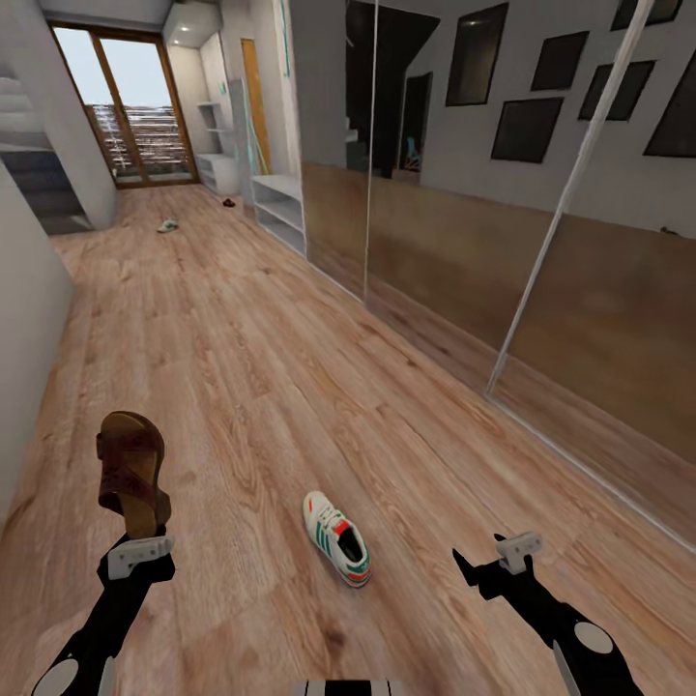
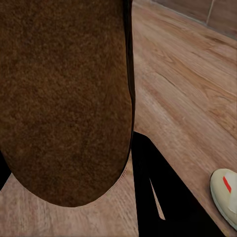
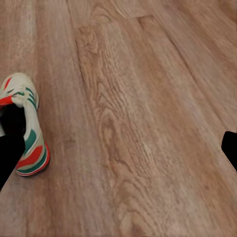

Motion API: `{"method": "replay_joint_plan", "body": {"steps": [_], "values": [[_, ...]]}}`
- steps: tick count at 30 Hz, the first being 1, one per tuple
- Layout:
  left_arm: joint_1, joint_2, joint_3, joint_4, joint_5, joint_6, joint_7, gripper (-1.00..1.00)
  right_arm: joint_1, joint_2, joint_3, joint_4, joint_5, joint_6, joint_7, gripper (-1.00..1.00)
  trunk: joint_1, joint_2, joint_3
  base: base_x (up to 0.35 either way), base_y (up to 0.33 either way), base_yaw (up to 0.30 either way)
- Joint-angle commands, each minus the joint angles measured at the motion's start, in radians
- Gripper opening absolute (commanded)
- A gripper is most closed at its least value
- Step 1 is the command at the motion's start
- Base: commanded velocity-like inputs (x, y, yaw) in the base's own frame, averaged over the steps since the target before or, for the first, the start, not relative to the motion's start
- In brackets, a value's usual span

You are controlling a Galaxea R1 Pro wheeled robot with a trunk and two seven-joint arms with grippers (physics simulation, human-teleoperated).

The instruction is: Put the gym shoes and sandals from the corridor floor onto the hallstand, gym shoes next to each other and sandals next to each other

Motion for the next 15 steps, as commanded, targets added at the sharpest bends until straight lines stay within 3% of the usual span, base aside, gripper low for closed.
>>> {"method": "replay_joint_plan", "body": {"steps": [1, 15], "values": [[-0.001, -0.001, 0.004, -0.001, -0.014, -0.006, -0.006, -1.00, 0.000, 0.000, -0.002, -0.002, 0.009, 0.002, 0.006, 1.00, 0.000, 0.000, -0.001, 0.210, -0.101, 0.278], [-0.001, -0.002, 0.008, 0.002, -0.012, -0.010, -0.007, -1.00, 0.000, 0.000, -0.002, 0.000, 0.009, 0.002, 0.006, 1.00, 0.000, 0.000, -0.001, 0.036, -0.015, 0.278]]}}
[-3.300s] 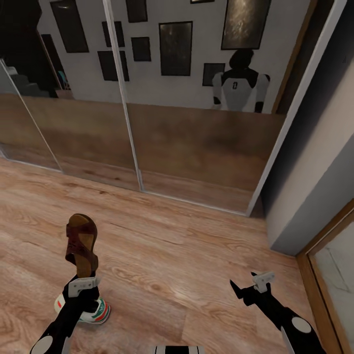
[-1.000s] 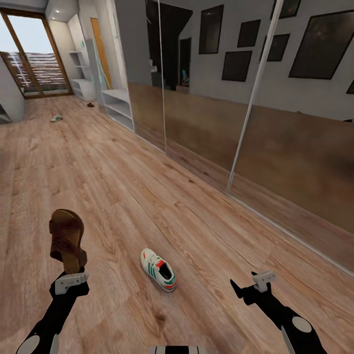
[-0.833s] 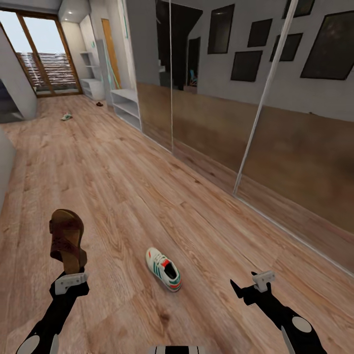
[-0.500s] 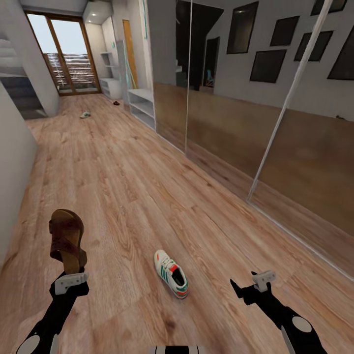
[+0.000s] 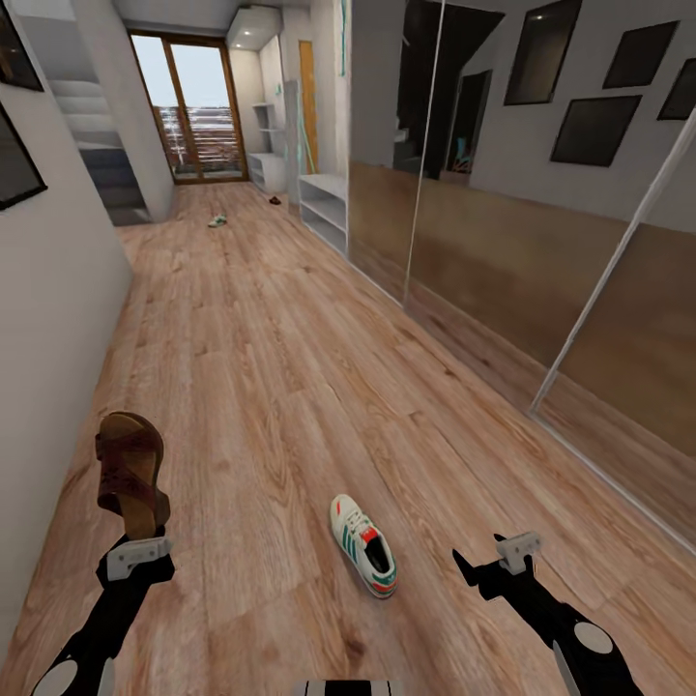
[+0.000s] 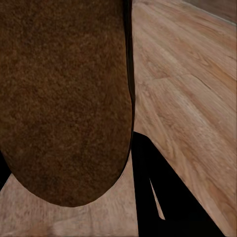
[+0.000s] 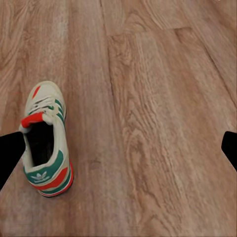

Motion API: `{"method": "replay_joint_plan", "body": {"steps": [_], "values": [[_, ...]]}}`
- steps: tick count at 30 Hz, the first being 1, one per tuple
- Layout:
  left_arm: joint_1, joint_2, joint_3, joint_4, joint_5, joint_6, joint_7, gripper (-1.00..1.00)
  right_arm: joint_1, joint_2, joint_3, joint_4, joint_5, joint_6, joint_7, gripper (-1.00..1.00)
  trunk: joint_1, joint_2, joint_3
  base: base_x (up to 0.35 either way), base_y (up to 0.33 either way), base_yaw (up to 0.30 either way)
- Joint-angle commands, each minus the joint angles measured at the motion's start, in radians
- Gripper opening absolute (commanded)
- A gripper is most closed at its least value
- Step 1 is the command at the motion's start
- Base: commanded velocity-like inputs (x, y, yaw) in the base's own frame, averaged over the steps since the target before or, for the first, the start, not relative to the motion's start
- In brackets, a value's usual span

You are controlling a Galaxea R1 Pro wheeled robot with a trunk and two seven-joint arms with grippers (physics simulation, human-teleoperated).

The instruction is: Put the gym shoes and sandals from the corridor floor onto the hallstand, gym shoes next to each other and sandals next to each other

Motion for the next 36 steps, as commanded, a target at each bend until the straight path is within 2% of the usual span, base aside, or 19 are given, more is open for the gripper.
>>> {"method": "replay_joint_plan", "body": {"steps": [1, 9, 31, 36], "values": [[-0.001, -0.002, 0.004, 0.000, -0.013, -0.006, -0.006, -1.00, 0.000, 0.000, -0.003, -0.001, 0.009, 0.002, 0.006, 1.00, 0.000, 0.000, -0.001, 0.000, 0.000, 0.278], [-0.001, -0.002, 0.002, 0.003, -0.014, -0.007, -0.006, -1.00, 0.000, 0.000, -0.003, 0.002, 0.010, 0.000, 0.007, 1.00, 0.000, 0.000, -0.001, 0.000, 0.000, 0.180], [-0.001, -0.003, 0.000, 0.003, -0.013, -0.008, -0.001, -1.00, 0.000, -0.010, -0.006, -0.008, 0.011, 0.001, 0.007, 1.00, 0.000, 0.000, -0.001, 0.000, 0.000, 0.004], [-0.001, -0.005, -0.001, 0.004, -0.013, -0.008, 0.000, -1.00, 0.000, -0.010, -0.006, -0.008, 0.011, 0.001, 0.006, 1.00, 0.000, 0.000, -0.001, 0.000, -0.125, 0.005]]}}
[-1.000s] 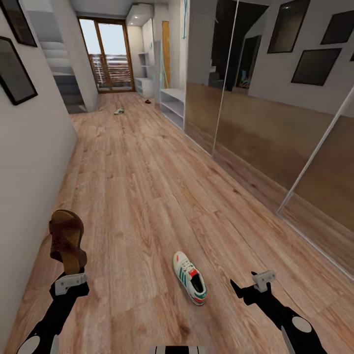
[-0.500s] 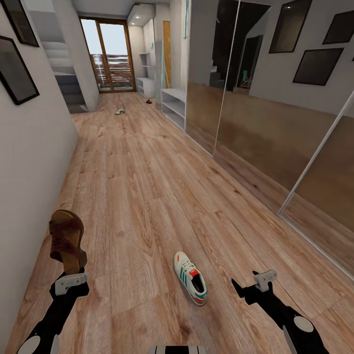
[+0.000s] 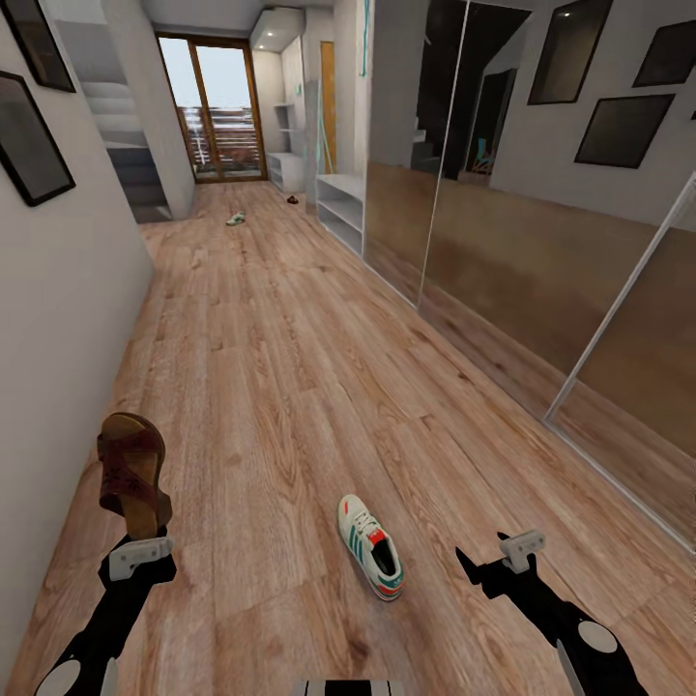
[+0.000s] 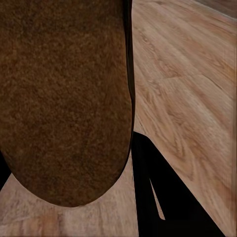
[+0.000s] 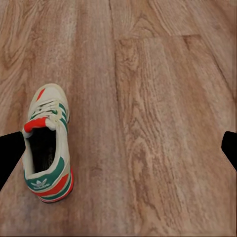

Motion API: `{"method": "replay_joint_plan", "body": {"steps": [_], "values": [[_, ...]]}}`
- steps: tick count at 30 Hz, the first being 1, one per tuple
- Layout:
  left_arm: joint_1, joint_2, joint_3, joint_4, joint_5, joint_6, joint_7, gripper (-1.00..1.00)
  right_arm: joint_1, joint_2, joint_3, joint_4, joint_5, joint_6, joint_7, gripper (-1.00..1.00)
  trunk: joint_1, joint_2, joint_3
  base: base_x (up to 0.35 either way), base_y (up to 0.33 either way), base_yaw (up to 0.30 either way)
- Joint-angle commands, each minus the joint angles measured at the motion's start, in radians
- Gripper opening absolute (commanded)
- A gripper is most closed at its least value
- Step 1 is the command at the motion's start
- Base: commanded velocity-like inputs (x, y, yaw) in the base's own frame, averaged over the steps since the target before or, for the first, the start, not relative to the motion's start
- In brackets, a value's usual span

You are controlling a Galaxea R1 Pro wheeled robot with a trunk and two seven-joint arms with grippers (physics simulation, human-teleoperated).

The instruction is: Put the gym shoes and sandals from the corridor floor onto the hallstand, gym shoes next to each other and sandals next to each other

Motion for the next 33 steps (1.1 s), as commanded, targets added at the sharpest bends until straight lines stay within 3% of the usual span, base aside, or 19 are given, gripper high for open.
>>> {"method": "replay_joint_plan", "body": {"steps": [1, 9, 29, 30, 33], "values": [[-0.001, -0.001, 0.004, -0.001, -0.014, -0.006, -0.006, -1.00, 0.000, 0.001, -0.002, -0.001, 0.009, 0.002, 0.006, 1.00, 0.000, 0.000, -0.001, 0.000, -0.224, 0.062], [-0.001, -0.001, 0.004, 0.000, -0.014, -0.006, -0.006, -1.00, 0.000, 0.002, -0.002, -0.001, 0.009, 0.002, 0.006, 1.00, 0.000, 0.000, -0.001, 0.000, -0.177, 0.198], [-0.002, -0.002, 0.000, 0.020, -0.013, -0.002, -0.008, -1.00, 0.000, 0.002, -0.002, 0.000, 0.009, 0.002, 0.006, 1.00, 0.000, 0.000, -0.001, 0.000, -0.006, 0.277], [-0.005, -0.003, -0.002, 0.038, -0.013, -0.001, -0.008, -1.00, 0.000, 0.002, -0.002, 0.000, 0.009, 0.002, 0.006, 1.00, 0.000, 0.000, -0.001, 0.000, 0.000, 0.278], [-0.014, -0.004, -0.054, 0.105, -0.012, 0.006, -0.004, -1.00, 0.000, 0.002, -0.003, 0.001, 0.009, 0.002, 0.006, 1.00, 0.000, 0.000, -0.001, 0.000, 0.000, 0.278]]}}
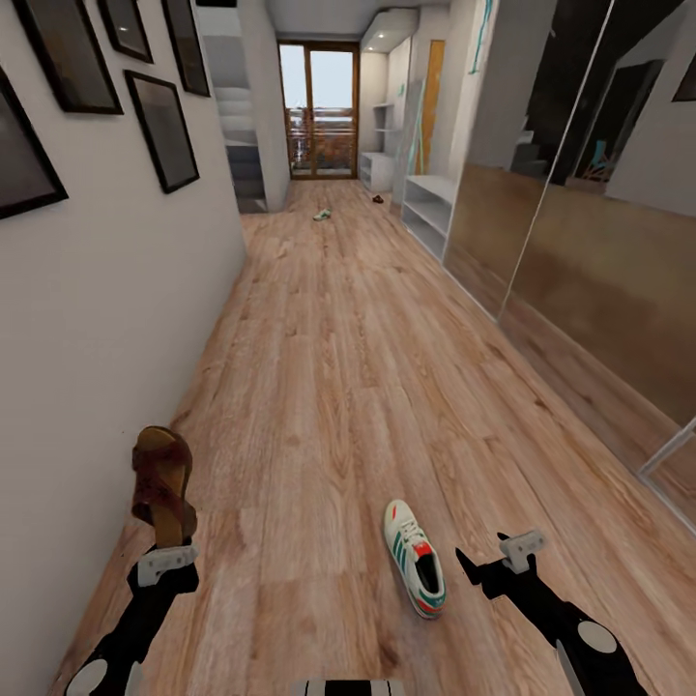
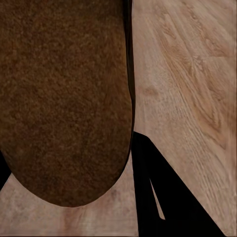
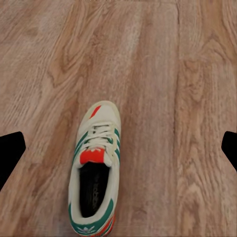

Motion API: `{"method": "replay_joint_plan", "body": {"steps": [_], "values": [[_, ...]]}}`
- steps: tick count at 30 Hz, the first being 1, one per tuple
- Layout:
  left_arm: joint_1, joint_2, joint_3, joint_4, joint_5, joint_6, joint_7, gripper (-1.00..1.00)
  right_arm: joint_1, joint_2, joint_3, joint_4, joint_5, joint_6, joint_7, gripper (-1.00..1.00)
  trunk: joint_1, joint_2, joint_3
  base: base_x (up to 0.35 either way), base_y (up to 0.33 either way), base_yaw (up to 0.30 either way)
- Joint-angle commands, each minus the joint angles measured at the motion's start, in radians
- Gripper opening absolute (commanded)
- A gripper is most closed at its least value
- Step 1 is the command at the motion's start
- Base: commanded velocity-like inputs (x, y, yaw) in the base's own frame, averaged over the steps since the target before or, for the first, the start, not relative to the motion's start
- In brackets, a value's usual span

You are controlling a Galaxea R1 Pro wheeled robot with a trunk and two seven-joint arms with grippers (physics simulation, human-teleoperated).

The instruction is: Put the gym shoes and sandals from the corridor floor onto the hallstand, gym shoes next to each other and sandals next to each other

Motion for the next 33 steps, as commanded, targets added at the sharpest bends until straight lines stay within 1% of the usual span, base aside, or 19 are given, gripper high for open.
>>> {"method": "replay_joint_plan", "body": {"steps": [1, 2, 4, 5, 7, 8, 9, 11, 14, 19, 22, 23, 24, 25, 26, 27, 29, 30, 33], "values": [[-0.009, -0.002, -0.020, 0.017, -0.010, 0.001, -0.005, -1.00, 0.000, 0.001, -0.003, -0.001, 0.009, 0.002, 0.006, 1.00, 0.000, 0.000, -0.001, 0.000, 0.000, 0.279], [-0.017, -0.003, -0.035, 0.023, -0.011, 0.005, -0.004, -1.00, 0.000, 0.002, -0.003, 0.000, 0.010, 0.002, 0.005, 1.00, 0.000, 0.000, -0.001, 0.000, 0.000, 0.279], [-0.073, -0.004, -0.107, 0.040, -0.014, 0.035, -0.001, -1.00, 0.000, 0.003, -0.004, 0.003, 0.009, 0.001, 0.004, 1.00, 0.000, 0.000, -0.001, 0.000, 0.000, 0.279], [-0.089, -0.005, -0.128, 0.043, -0.015, 0.047, 0.000, -1.00, 0.000, 0.003, -0.004, 0.003, 0.010, 0.001, 0.004, 1.00, 0.000, 0.000, -0.001, 0.000, 0.000, 0.278], [-0.149, -0.006, -0.202, 0.054, -0.017, 0.109, 0.006, -1.00, 0.000, 0.003, -0.004, 0.004, 0.010, 0.001, 0.003, 1.00, 0.000, 0.000, -0.001, 0.000, 0.000, 0.278], [-0.163, -0.007, -0.218, 0.057, -0.016, 0.125, 0.009, -1.00, 0.000, 0.003, -0.004, 0.004, 0.010, 0.001, 0.002, 1.00, 0.000, 0.000, -0.001, 0.000, 0.000, 0.278], [-0.201, -0.011, -0.257, 0.064, -0.016, 0.168, 0.027, -1.00, 0.000, 0.003, -0.004, 0.005, 0.011, 0.001, 0.002, 1.00, 0.000, 0.000, -0.001, 0.000, 0.000, 0.278], [-0.238, -0.020, -0.300, 0.070, -0.013, 0.201, 0.063, -1.00, 0.000, 0.005, -0.005, 0.007, 0.011, 0.001, 0.000, 1.00, 0.000, 0.000, -0.001, 0.000, 0.000, 0.278], [-0.274, -0.029, -0.345, 0.077, -0.011, 0.218, 0.115, -1.00, 0.000, 0.006, -0.005, 0.018, 0.009, 0.000, -0.020, 1.00, 0.000, 0.000, -0.001, 0.000, 0.000, 0.278], [-0.301, -0.031, -0.388, 0.081, -0.010, 0.228, 0.159, -1.00, 0.000, 0.009, -0.005, 0.031, 0.008, 0.000, -0.072, 1.00, 0.000, 0.000, -0.001, 0.000, 0.000, 0.275], [-0.306, -0.032, -0.398, 0.087, -0.010, 0.230, 0.168, -1.00, -0.002, 0.014, -0.002, 0.035, 0.004, 0.002, -0.167, 1.00, 0.000, 0.000, -0.001, 0.000, 0.000, 0.130], [-0.307, -0.032, -0.400, 0.089, -0.010, 0.231, 0.169, -1.00, -0.004, 0.022, -0.001, 0.036, 0.003, 0.004, -0.219, 1.00, 0.000, 0.000, -0.001, 0.000, 0.000, 0.059], [-0.308, -0.033, -0.401, 0.090, -0.010, 0.231, 0.170, -1.00, -0.006, 0.029, 0.001, 0.037, 0.003, 0.004, -0.245, 1.00, 0.000, 0.000, -0.001, 0.000, 0.000, 0.048], [-0.308, -0.033, -0.402, 0.092, -0.010, 0.231, 0.171, -1.00, -0.011, 0.048, 0.005, 0.040, 0.003, 0.005, -0.296, 1.00, 0.000, 0.000, -0.001, 0.000, 0.000, 0.030], [-0.308, -0.033, -0.402, 0.092, -0.011, 0.231, 0.171, -1.00, -0.015, 0.059, 0.009, 0.041, 0.004, 0.006, -0.320, 1.00, 0.000, 0.000, -0.001, 0.000, 0.000, 0.024], [-0.309, -0.032, -0.402, 0.093, -0.012, 0.231, 0.172, -1.00, -0.034, 0.091, 0.025, 0.044, 0.005, 0.006, -0.376, 1.00, 0.000, 0.000, -0.001, 0.000, 0.000, 0.012], [-0.308, -0.030, -0.401, 0.094, -0.012, 0.230, 0.173, -1.00, -0.063, 0.123, 0.059, 0.047, 0.008, 0.007, -0.417, 1.00, 0.000, 0.000, -0.001, 0.000, 0.000, 0.007], [-0.305, -0.028, -0.401, 0.094, -0.014, 0.230, 0.173, -1.00, -0.080, 0.137, 0.088, 0.049, 0.008, 0.007, -0.434, 1.00, 0.000, 0.000, -0.001, 0.000, 0.000, 0.002], [-0.302, -0.027, -0.401, 0.094, -0.014, 0.230, 0.173, -1.00, -0.089, 0.143, 0.102, 0.089, 0.008, 0.002, -0.443, 1.00, 0.000, 0.000, -0.001, 0.026, 0.000, 0.001]]}}
